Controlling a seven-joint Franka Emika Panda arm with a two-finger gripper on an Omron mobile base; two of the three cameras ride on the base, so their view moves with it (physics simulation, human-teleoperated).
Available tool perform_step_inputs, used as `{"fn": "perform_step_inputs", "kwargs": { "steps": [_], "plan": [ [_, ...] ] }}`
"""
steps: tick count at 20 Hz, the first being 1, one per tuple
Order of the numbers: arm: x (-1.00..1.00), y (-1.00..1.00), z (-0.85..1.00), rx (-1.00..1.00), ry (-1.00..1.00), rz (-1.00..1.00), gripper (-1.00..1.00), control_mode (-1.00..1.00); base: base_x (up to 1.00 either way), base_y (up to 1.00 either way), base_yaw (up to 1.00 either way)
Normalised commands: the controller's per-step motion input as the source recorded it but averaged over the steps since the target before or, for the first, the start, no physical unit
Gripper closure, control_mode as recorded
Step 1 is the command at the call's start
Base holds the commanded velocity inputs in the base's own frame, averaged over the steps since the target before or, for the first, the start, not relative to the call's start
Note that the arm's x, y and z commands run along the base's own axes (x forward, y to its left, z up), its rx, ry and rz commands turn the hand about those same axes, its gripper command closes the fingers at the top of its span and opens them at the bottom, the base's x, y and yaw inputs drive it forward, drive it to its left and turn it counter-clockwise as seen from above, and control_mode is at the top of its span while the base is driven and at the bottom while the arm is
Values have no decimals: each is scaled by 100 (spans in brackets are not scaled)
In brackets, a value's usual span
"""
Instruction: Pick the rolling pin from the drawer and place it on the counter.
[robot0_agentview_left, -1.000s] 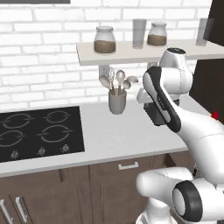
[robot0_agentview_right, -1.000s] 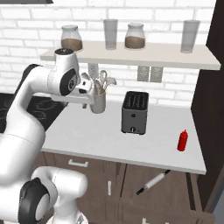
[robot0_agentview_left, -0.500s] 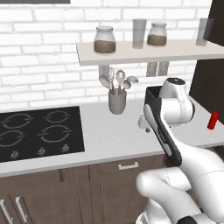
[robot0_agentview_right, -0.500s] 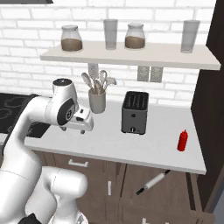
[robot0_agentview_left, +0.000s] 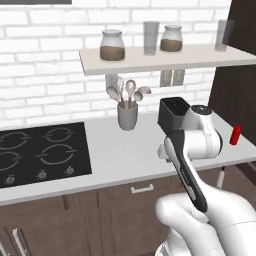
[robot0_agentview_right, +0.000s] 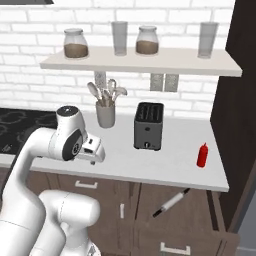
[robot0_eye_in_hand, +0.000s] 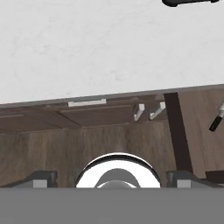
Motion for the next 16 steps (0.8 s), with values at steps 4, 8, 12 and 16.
{"fn": "perform_step_inputs", "kwargs": {
  "steps": [4, 8, 12, 16],
  "plan": [
    [0, 0, 0, 0, 0, 0, -100, 100, -3, 11, -29],
    [0, 0, 0, 0, 0, 0, -100, 100, 0, 16, -43],
    [0, 0, 0, 0, 0, 0, -100, 100, -17, 27, -52],
    [0, 0, 0, 0, 0, 0, -100, 100, -33, 44, -51]
  ]
}}
